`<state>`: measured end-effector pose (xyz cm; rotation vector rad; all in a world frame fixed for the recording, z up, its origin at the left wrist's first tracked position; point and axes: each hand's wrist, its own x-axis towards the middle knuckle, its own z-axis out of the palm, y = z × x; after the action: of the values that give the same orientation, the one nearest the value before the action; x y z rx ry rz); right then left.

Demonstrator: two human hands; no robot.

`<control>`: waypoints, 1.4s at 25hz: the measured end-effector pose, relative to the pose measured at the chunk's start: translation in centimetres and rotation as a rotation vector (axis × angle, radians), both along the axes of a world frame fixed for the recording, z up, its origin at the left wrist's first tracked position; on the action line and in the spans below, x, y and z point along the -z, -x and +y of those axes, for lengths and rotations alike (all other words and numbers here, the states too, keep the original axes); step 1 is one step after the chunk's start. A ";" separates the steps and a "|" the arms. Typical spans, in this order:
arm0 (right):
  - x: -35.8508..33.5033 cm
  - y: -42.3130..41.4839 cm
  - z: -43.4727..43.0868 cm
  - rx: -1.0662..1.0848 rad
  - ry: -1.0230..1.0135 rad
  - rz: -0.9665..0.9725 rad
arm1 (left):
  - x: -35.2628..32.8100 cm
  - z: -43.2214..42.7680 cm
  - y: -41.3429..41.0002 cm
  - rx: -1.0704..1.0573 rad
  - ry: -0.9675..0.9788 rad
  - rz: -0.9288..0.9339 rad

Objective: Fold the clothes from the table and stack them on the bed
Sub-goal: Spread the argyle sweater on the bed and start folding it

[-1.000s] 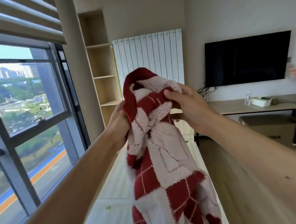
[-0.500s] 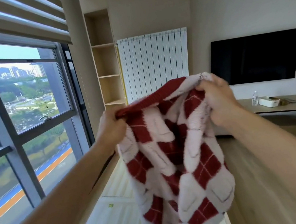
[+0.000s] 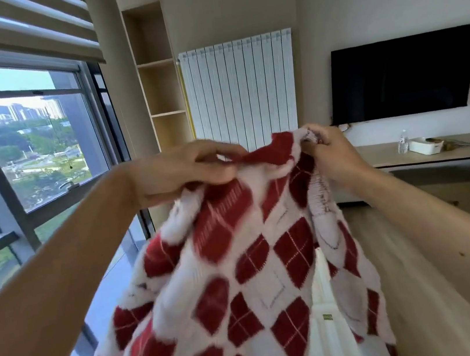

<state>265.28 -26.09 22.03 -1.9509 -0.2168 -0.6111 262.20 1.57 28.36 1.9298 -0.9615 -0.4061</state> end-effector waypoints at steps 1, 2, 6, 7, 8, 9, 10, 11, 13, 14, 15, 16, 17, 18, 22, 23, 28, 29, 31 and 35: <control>-0.4 0.1 0.9 -0.054 -0.097 -0.019 | 0.0 -0.1 -0.2 0.150 -0.003 0.043; -1.1 0.4 2.1 -0.132 -0.161 -0.052 | 0.2 -0.6 -0.7 0.134 0.000 -0.004; -4.0 2.3 7.4 -0.370 -0.101 -0.210 | 2.1 -3.8 -1.9 -0.255 0.068 -0.379; -4.3 2.3 7.9 -0.347 -0.035 -0.262 | 2.6 -4.5 -1.7 -0.233 0.071 -0.395; -4.3 2.1 8.0 -0.257 0.041 -0.313 | 3.1 -4.9 -2.2 -0.244 0.065 -0.438; -4.1 2.0 7.6 -0.135 0.086 -0.336 | 3.3 -5.0 -2.5 -0.278 0.068 -0.459; -3.7 2.1 7.1 -0.061 0.063 -0.315 | 3.6 -5.2 -2.6 -0.306 0.083 -0.485; -3.0 2.5 6.4 -0.058 -0.016 -0.264 | 4.1 -5.4 -3.2 -0.321 0.114 -0.497; -0.7 3.9 5.3 -0.198 -0.231 -0.056 | 4.5 -5.8 -4.2 -0.461 0.210 -0.506; 1.0 4.4 5.0 -0.243 -0.255 0.055 | 4.6 -6.1 -4.4 -0.524 0.256 -0.498; 2.7 5.1 5.0 -0.250 -0.185 0.154 | 4.4 -6.2 -4.7 -0.596 0.293 -0.511; 4.5 5.4 5.4 -0.225 -0.080 0.230 | 3.9 -6.4 -4.7 -0.630 0.311 -0.513; 6.2 5.4 5.9 -0.160 0.029 0.257 | 3.4 -6.7 -4.6 -0.635 0.308 -0.530; 7.8 5.1 6.5 -0.078 0.089 0.231 | 2.8 -7.0 -4.5 -0.601 0.289 -0.548; 11.2 2.9 4.6 0.132 0.011 0.066 | 1.5 -6.4 -4.3 -0.530 0.293 -0.615; 11.5 2.4 3.4 0.165 0.088 0.145 | 1.3 -5.4 -4.7 -0.577 0.287 -0.634; 11.1 0.1 -1.1 0.243 0.228 0.254 | 1.1 0.7 -6.2 -0.721 0.156 -0.751; 10.8 -0.5 -1.4 0.264 0.131 0.185 | 1.1 1.8 -5.9 -0.723 0.146 -0.771; 10.2 -1.3 -1.6 0.276 -0.068 0.028 | 1.3 3.9 -5.5 -0.742 0.143 -0.736; 7.5 -1.2 -0.8 0.095 -0.135 -0.193 | 2.4 9.0 -4.8 -0.790 0.189 -0.539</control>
<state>266.51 -26.85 14.49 -1.7800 -0.1983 -0.8566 266.99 10.53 25.93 2.0926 -0.4493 0.6615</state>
